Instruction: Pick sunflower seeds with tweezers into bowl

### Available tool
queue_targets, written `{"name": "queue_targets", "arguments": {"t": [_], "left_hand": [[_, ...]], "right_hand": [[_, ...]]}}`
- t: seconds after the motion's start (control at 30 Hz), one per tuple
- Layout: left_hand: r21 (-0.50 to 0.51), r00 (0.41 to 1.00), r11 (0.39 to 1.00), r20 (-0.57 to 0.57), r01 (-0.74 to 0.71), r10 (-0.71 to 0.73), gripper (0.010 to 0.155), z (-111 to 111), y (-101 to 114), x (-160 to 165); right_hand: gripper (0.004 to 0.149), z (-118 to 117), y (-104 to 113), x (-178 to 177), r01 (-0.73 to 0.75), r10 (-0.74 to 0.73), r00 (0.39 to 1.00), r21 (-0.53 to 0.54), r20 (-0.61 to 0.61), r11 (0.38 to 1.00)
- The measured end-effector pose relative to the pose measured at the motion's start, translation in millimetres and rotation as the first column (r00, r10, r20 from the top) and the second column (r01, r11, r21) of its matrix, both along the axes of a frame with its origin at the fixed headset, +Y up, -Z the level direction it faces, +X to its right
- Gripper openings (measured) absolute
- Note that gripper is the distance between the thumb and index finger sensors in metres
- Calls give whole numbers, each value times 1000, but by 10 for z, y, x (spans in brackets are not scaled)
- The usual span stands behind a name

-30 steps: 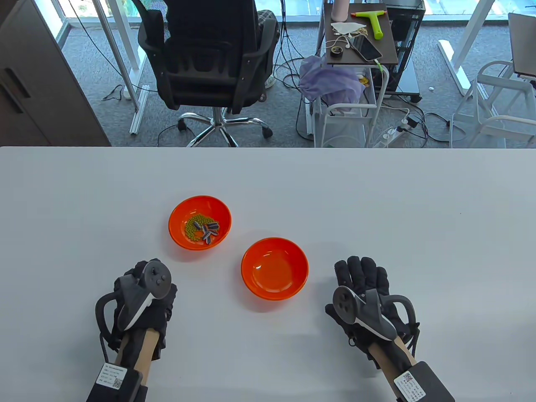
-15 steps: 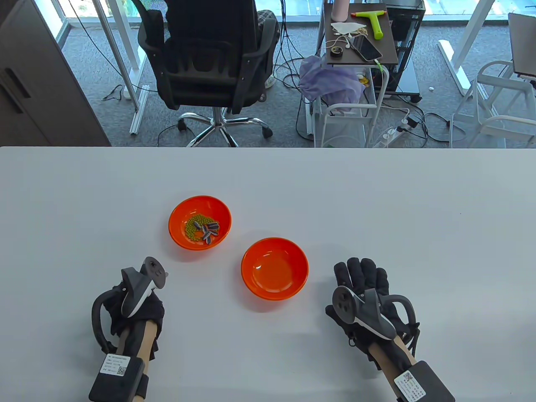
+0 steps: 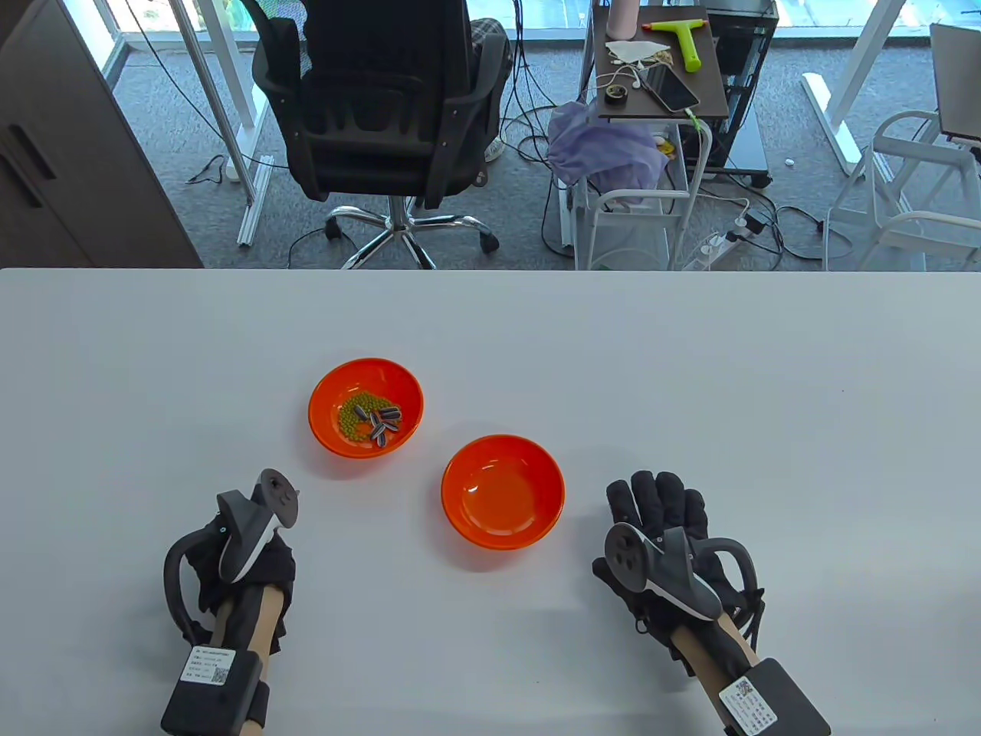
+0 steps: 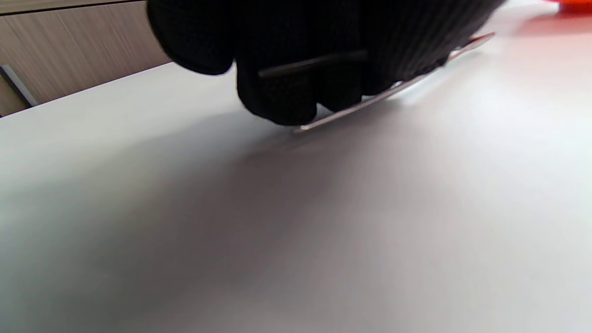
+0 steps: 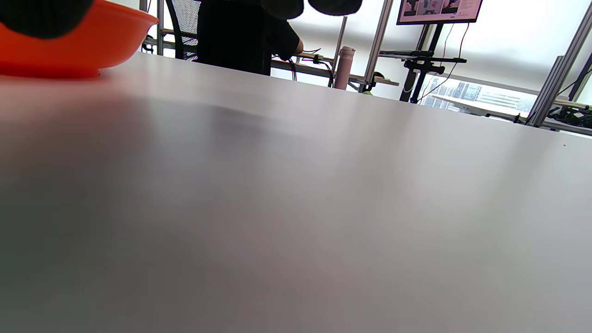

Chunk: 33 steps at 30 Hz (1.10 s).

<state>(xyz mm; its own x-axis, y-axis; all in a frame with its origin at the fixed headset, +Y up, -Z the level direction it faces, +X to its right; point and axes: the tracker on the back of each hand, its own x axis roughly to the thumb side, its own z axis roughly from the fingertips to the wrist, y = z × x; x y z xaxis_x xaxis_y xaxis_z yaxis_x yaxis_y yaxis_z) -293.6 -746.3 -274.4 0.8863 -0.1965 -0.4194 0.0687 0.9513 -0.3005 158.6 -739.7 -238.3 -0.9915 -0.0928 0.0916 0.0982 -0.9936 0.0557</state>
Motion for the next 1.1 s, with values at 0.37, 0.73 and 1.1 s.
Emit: {"name": "queue_targets", "arguments": {"t": [0.37, 0.73, 1.1], "left_hand": [[207, 990, 978, 144, -23, -8, 43, 156, 444, 363], [260, 843, 928, 530, -267, 94, 41, 231, 761, 1310], [208, 623, 928, 782, -309, 32, 41, 223, 884, 2481]], "right_hand": [[92, -16, 96, 29, 65, -67, 997, 74, 31, 995], [90, 46, 287, 48, 242, -243, 970, 195, -20, 950], [86, 150, 419, 20, 353, -313, 933, 276, -177, 894]]}}
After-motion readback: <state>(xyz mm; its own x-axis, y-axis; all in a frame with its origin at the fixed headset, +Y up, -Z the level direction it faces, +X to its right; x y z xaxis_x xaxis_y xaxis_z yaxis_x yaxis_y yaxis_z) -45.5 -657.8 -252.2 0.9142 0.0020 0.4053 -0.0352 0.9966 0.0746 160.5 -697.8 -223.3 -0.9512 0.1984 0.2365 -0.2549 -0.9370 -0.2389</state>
